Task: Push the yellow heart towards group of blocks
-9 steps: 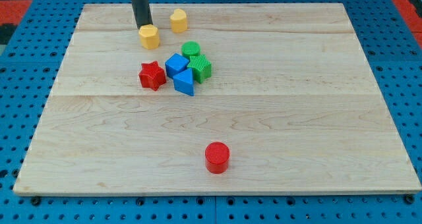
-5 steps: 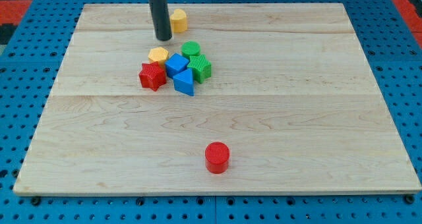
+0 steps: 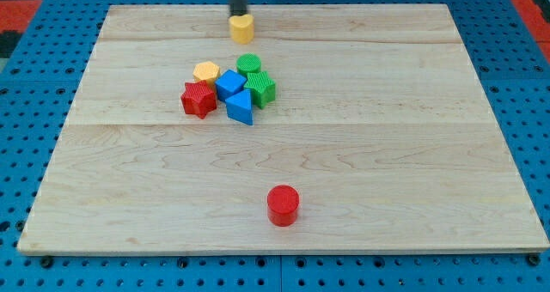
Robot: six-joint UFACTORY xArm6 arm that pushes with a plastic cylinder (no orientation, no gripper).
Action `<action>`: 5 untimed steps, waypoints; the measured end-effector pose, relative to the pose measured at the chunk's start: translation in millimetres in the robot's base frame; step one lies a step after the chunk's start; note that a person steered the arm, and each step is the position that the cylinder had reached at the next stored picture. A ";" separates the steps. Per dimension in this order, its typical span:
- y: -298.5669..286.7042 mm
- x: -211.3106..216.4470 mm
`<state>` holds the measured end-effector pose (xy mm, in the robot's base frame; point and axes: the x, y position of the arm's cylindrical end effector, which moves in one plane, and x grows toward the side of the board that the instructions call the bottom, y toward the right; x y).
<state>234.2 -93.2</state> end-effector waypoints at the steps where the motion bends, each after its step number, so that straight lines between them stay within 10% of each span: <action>1: -11.1 39.8; 3: 39.1 -25.6; 5: 60.3 33.3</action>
<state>267.5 -32.9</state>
